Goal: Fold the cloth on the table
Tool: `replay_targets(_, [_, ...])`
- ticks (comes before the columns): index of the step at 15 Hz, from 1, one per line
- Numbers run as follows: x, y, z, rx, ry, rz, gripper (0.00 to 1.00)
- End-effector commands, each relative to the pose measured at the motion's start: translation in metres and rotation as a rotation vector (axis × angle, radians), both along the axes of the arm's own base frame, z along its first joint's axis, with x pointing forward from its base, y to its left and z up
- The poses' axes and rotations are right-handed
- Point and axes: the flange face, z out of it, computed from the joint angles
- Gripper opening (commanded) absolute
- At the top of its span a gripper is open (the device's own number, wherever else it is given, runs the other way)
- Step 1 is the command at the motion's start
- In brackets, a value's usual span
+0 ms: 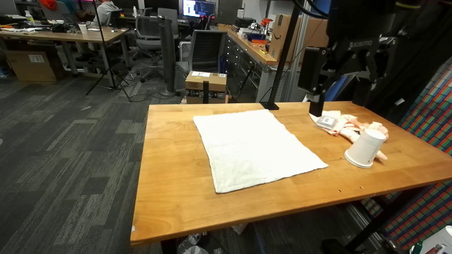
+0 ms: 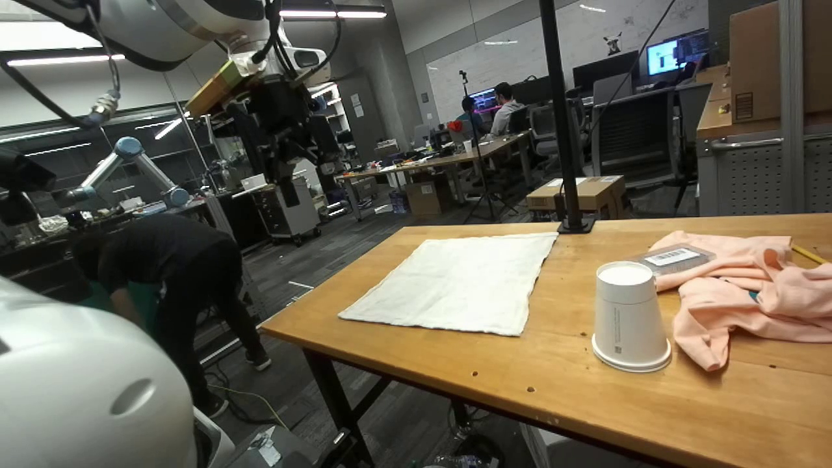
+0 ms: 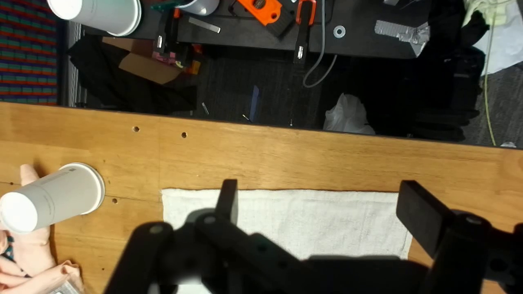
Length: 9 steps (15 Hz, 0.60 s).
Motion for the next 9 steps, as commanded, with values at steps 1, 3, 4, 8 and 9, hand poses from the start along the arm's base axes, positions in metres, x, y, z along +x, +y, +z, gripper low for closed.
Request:
replay_targets(1, [0.0,0.0,0.0,0.0,0.001,0.0,1.0])
replay_targets(3, [0.0,0.0,0.0,0.0,0.001,0.0,1.0])
replay_targets(4, [0.0,0.0,0.0,0.0,0.001,0.0,1.0])
replay_targets(8, [0.005,0.001,-0.014,-0.024,-0.037,0.041,1.0])
replay_targets(9, [0.008,0.0,-0.018,-0.031,-0.065,0.06,1.0])
